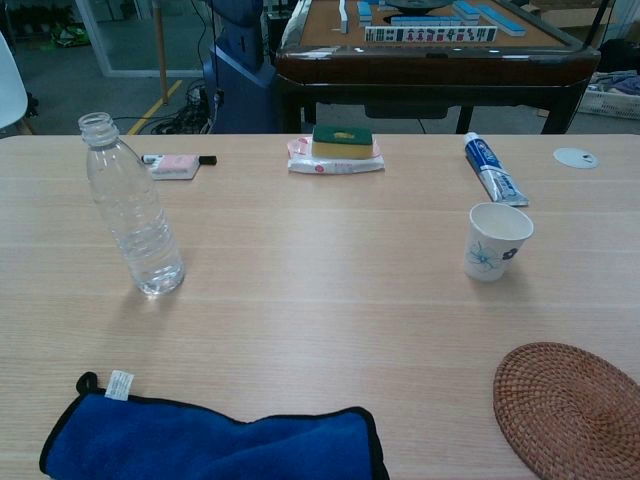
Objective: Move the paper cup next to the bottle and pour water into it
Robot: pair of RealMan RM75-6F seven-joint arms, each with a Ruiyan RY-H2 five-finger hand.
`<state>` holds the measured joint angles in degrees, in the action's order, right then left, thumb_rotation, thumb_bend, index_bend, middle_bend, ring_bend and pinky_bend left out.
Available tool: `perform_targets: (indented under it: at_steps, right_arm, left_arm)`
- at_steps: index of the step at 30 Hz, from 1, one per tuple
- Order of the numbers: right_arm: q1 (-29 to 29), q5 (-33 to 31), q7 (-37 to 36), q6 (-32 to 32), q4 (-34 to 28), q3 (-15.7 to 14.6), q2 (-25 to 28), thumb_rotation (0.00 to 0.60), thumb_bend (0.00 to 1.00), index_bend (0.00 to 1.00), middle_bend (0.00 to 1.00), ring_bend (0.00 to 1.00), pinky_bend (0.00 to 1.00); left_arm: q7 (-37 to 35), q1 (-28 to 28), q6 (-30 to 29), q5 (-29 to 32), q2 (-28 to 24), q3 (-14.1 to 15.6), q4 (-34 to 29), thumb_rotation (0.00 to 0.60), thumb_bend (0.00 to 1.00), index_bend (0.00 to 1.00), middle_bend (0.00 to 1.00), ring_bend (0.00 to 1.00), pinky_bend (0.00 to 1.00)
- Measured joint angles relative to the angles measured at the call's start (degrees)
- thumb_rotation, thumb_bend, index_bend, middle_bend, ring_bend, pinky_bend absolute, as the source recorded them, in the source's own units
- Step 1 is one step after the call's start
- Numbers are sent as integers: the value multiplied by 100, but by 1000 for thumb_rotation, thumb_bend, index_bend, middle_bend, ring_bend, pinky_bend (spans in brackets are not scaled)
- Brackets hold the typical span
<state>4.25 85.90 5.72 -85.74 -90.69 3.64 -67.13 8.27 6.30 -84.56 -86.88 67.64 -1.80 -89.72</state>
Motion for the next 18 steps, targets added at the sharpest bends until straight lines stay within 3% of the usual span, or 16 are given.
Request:
perform_targets:
  at_steps: [6,12,18]
  right_arm:
    - [30,26,-34,60,6,-9,-12,600,513,376,322,264,422]
    - [127,-5,9,220,87,7,-52,600,290,376,269,244,420]
    - [385,-73,293,531,139,115,-131,600,245,376,226,202,389]
  left_arm:
    - [4,9,98,97,-46,7,-48,600,151,318,381,407,627]
    - [-70,26,159,195,-71,-23,-41,600,151,318,381,407,627]
    - [-183,24,195,285,-130,-53,-55,600,151,318,381,407,627]
